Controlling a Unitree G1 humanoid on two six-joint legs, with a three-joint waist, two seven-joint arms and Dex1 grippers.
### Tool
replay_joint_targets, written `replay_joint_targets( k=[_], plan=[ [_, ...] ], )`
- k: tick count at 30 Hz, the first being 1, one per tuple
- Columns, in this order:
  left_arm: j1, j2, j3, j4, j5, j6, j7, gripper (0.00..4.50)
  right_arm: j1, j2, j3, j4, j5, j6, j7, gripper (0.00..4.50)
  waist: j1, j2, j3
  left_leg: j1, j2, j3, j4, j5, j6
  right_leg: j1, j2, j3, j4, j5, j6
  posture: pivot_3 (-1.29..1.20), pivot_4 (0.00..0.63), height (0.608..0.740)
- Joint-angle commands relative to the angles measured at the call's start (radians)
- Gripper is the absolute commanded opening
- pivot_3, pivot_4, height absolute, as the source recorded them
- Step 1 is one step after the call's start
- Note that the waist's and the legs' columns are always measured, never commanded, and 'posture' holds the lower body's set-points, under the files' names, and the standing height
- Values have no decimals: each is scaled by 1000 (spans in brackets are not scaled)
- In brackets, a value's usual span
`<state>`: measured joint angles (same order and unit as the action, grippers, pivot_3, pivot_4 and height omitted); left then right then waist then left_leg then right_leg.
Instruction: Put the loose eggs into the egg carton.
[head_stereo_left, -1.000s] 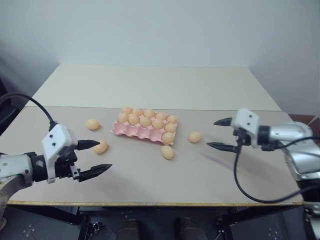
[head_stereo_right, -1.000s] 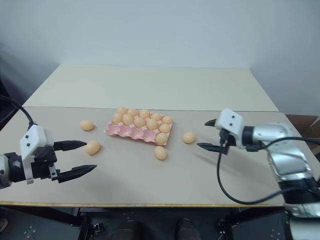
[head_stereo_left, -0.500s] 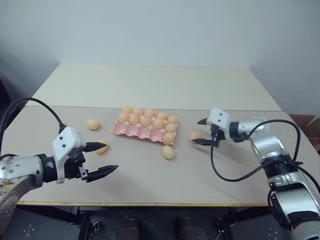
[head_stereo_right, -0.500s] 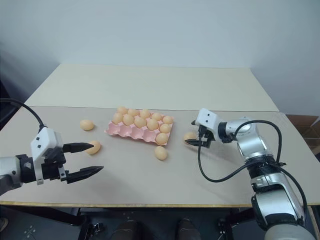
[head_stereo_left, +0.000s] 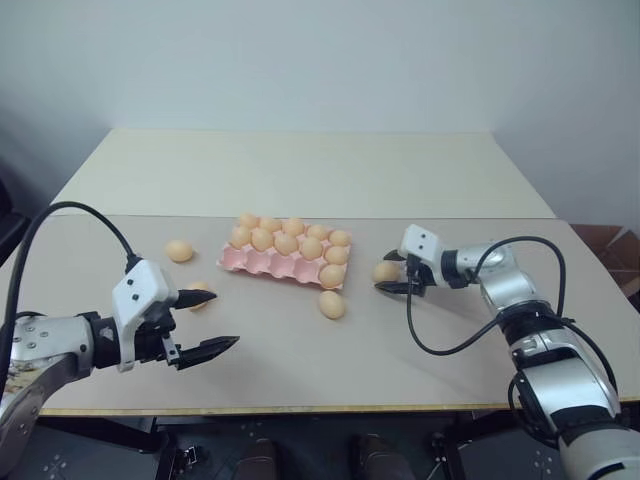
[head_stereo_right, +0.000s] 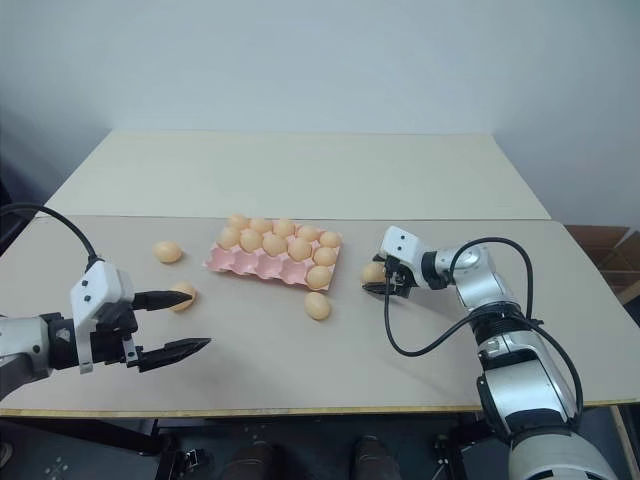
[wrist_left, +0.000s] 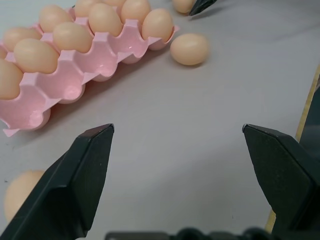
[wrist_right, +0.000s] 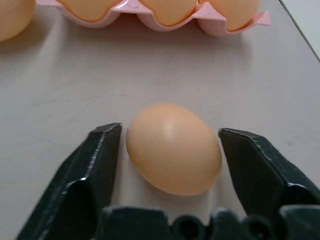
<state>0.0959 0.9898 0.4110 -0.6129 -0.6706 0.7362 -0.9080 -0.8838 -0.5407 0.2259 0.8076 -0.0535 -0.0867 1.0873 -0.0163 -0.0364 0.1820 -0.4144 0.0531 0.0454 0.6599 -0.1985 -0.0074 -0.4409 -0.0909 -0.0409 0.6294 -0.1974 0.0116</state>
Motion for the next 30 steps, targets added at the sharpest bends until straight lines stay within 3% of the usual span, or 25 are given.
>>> replay_joint_targets(
  k=[1,7,13,18,24,30],
  plan=[
    [4,9,22,-11,9,-21,-5,4500,-25,-5,-8,1,-18,-43,-15,2636,0,0,0,0,0,0,0,0,0,0,0,0,0,0,0,0,150,740],
    [46,20,71,3,26,-19,-20,4500,-15,-21,-25,-81,-17,-55,-17,2636,0,0,0,0,0,0,0,0,0,0,0,0,0,0,0,0,150,740],
    [142,20,155,37,69,-39,-54,4500,-18,-8,-52,-331,41,33,-5,2636,-4,2,1,0,1,1,-1,0,0,-2,1,0,1,0,0,0,150,740],
    [180,12,168,55,103,-48,-54,4500,-32,93,-11,-443,34,50,-57,2636,-3,3,2,0,1,1,-1,0,0,-2,1,0,1,-1,-2,0,150,740],
    [191,-3,179,22,100,-39,-43,4500,-83,222,38,-350,-10,-27,-121,2636,1,3,2,0,2,2,-1,0,0,-3,1,0,1,-1,-3,0,150,740],
    [219,-14,196,3,110,-33,-32,4500,-133,268,57,-210,-29,-83,-131,2636,2,3,2,-1,2,2,-1,0,0,-3,0,0,0,-1,-3,0,150,740]
  ],
)
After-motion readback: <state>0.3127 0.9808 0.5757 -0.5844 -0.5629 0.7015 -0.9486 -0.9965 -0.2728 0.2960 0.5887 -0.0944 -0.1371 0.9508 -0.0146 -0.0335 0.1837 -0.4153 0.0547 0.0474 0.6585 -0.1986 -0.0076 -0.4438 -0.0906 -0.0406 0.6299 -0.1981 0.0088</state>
